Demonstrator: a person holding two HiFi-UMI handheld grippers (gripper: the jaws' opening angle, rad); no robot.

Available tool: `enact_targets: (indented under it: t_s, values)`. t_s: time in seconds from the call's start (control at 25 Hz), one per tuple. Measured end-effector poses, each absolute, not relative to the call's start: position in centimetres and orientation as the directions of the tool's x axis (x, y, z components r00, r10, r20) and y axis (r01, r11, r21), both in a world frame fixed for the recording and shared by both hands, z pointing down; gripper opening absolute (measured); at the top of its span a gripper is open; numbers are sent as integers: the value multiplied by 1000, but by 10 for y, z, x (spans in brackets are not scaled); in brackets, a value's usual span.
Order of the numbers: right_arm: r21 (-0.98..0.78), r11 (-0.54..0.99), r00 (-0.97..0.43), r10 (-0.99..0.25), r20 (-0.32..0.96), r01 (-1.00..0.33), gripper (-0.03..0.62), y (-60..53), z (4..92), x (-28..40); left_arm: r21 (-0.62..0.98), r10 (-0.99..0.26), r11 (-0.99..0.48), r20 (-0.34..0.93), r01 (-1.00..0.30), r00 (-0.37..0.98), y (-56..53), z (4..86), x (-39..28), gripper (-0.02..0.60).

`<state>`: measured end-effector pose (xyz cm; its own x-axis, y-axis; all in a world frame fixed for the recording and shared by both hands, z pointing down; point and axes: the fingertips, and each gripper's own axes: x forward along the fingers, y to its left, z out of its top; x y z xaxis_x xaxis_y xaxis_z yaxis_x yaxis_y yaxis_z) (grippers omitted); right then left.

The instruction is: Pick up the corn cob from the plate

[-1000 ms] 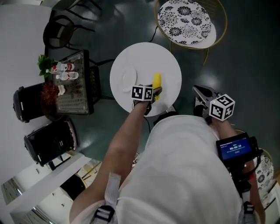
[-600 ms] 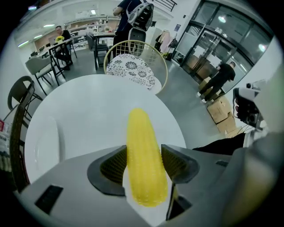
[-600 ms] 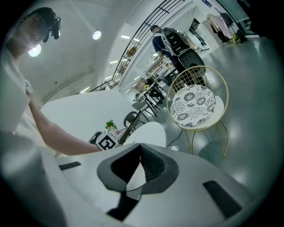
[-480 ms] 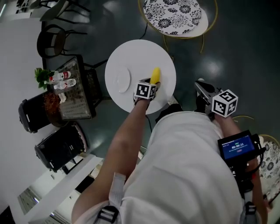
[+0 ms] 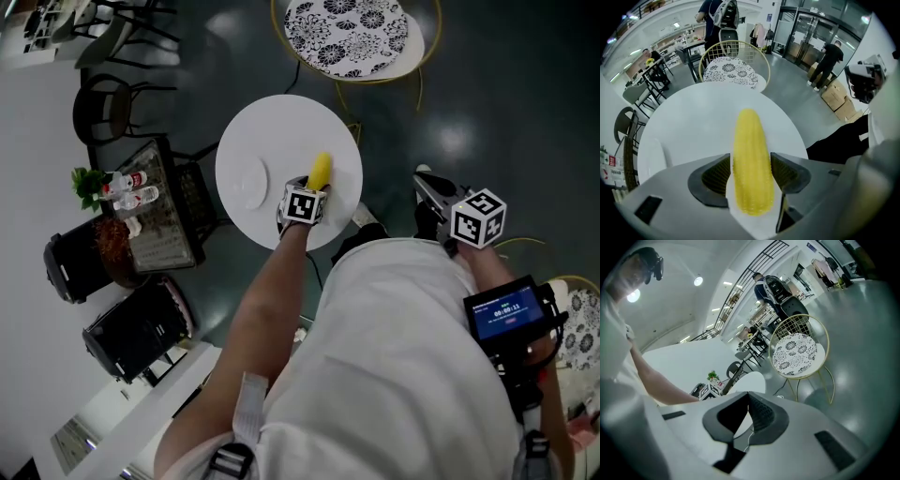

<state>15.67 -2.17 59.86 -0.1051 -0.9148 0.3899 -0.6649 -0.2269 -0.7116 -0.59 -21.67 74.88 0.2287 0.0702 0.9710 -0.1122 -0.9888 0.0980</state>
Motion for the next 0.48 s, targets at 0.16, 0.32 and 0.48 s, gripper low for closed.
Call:
enact_targets:
  t_s: [0.16,0.32,0.48]
  values:
    - [-712,-232,-98,-916,390,-663,8,-19,601,160,67,38,-990,975,-126,221,-225,749,-12,254]
    - [-717,-229,-97,-919,383,-658,8,-19,600,161,70,37,-989,969,-127,246,-224,742,-11,278]
    - [-711,-211,-103,-923,372,-671,8,-20,596,161,99,64,-988,960,-117,273,-215,736,-13,321]
